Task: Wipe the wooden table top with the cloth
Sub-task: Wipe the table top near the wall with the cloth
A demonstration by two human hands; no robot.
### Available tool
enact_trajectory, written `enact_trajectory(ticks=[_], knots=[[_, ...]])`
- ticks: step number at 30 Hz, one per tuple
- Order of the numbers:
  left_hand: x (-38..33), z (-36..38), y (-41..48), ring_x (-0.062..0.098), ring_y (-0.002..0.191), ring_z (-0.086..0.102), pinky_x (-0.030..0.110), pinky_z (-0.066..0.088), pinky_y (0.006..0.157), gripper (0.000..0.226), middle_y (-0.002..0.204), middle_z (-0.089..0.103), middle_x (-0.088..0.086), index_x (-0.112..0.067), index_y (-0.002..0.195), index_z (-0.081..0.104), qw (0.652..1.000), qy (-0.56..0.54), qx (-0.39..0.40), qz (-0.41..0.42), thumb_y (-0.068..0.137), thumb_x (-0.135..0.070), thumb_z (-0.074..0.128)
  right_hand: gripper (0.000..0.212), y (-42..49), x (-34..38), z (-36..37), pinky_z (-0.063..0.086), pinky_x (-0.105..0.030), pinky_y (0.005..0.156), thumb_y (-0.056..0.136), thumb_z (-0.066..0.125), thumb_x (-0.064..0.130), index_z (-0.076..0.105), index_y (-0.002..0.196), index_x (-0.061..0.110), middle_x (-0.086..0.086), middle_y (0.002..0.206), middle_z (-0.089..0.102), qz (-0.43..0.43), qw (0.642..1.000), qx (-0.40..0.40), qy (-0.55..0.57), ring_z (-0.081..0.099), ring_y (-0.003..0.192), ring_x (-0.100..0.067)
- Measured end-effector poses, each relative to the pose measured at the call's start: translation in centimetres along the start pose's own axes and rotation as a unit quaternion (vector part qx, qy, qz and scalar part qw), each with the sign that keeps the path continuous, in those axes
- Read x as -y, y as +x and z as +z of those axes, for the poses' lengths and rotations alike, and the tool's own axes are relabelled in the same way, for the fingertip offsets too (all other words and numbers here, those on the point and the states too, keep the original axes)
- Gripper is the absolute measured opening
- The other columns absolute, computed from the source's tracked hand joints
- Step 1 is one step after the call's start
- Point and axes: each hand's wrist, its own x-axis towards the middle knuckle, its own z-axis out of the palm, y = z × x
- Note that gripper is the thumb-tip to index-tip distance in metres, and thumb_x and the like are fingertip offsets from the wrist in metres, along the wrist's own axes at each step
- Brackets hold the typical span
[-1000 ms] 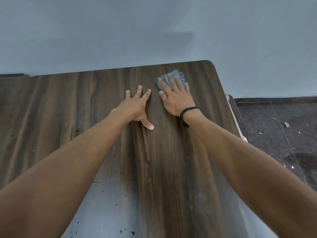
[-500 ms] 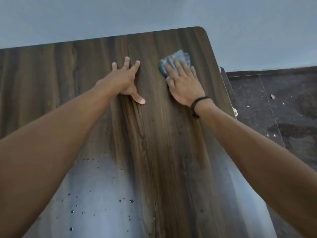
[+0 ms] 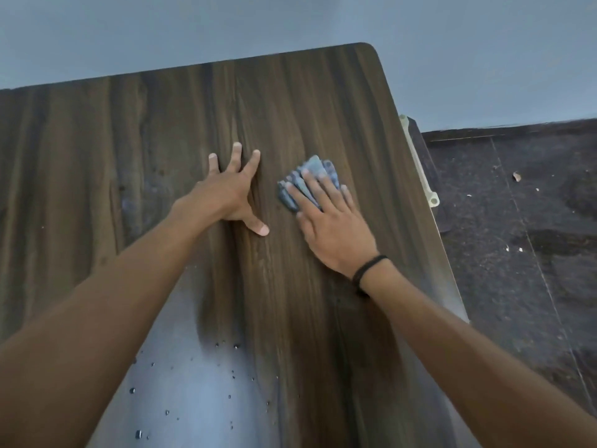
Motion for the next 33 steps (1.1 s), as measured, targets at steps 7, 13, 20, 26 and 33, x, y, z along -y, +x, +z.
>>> enact_trajectory(ticks=[7, 13, 20, 26, 33], knots=[[-0.7, -0.8, -1.0, 0.044, 0.144, -0.017, 0.066, 0.019, 0.11, 0.157, 0.158, -0.03, -0.004, -0.039, 0.15, -0.021, 1.0, -0.007, 0.001, -0.015, 0.039, -0.063, 0.088, 0.056, -0.4, -2.0, -1.2, 0.009, -0.052, 0.123, 0.105, 0.028, 0.036, 0.017, 0.16, 0.03, -0.003, 0.168, 0.012, 0.048, 0.999, 0.007, 0.013, 0.008, 0.154, -0.026], [-1.4, 0.0, -2.5, 0.046, 0.145, -0.011, 0.064, 0.017, 0.111, 0.144, 0.162, -0.019, -0.001, -0.036, 0.153, -0.011, 1.0, 0.019, -0.019, -0.011, 0.049, -0.064, 0.084, 0.056, -3.5, -2.6, -1.7, 0.008, -0.055, 0.123, 0.106, 0.027, 0.035, 0.014, 0.16, 0.03, -0.004, 0.168, 0.009, 0.096, 0.995, 0.011, 0.004, 0.006, 0.154, -0.027], [-2.3, 1.9, -3.8, 0.046, 0.143, -0.018, 0.064, 0.014, 0.114, 0.158, 0.156, -0.034, -0.003, -0.037, 0.148, -0.025, 0.999, 0.011, 0.026, -0.021, 0.036, -0.068, 0.082, 0.055, -7.3, -1.9, -1.4, 0.01, -0.054, 0.122, 0.106, 0.027, 0.035, 0.017, 0.16, 0.029, -0.005, 0.167, 0.012, 0.056, 0.998, 0.006, 0.0, 0.009, 0.154, -0.027], [-2.2, 1.8, -4.4, 0.043, 0.145, -0.016, 0.065, 0.015, 0.113, 0.155, 0.158, -0.029, -0.007, -0.041, 0.149, -0.02, 1.0, -0.016, 0.01, -0.023, 0.037, -0.065, 0.084, 0.055, -8.2, -3.6, -2.6, 0.011, -0.056, 0.122, 0.106, 0.029, 0.034, 0.017, 0.16, 0.031, -0.002, 0.168, 0.01, 0.131, 0.991, 0.01, 0.024, 0.008, 0.154, -0.026], [-2.3, 1.5, -4.4, 0.041, 0.145, -0.016, 0.067, 0.015, 0.112, 0.159, 0.158, -0.029, -0.01, -0.044, 0.149, -0.019, 0.999, -0.025, 0.016, -0.03, 0.026, -0.069, 0.079, 0.055, -10.3, -3.4, -2.4, 0.011, -0.056, 0.122, 0.106, 0.028, 0.033, 0.019, 0.16, 0.031, -0.001, 0.168, 0.012, 0.109, 0.994, 0.005, 0.022, 0.01, 0.154, -0.025]])
